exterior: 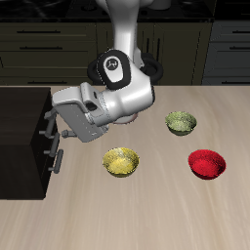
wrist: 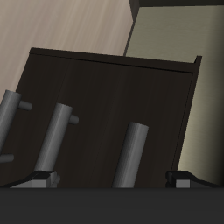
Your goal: Open the top drawer of the wooden cabinet
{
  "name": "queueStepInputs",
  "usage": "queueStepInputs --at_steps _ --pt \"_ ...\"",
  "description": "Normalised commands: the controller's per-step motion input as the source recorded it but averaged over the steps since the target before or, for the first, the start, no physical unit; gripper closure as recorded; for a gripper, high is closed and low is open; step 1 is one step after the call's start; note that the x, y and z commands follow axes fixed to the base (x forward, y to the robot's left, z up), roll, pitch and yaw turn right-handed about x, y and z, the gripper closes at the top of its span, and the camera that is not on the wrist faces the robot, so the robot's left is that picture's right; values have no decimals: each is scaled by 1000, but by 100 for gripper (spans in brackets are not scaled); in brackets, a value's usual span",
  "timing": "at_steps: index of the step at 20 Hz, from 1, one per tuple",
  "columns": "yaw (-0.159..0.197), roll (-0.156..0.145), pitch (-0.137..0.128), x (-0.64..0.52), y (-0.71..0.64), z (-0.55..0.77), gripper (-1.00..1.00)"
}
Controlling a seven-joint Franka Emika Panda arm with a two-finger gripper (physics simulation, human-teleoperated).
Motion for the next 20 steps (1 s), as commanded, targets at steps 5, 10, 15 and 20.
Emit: queueStepInputs --at_steps 5,10,15,20 --pt "9 -25 17 -60 -113 -136 -100" --pt "3 -32 47 -92 -168 -207 -100" --pt "-4 -39 35 -129 -216 -152 -100" --pt "2 -45 6 -159 -174 -13 -100"
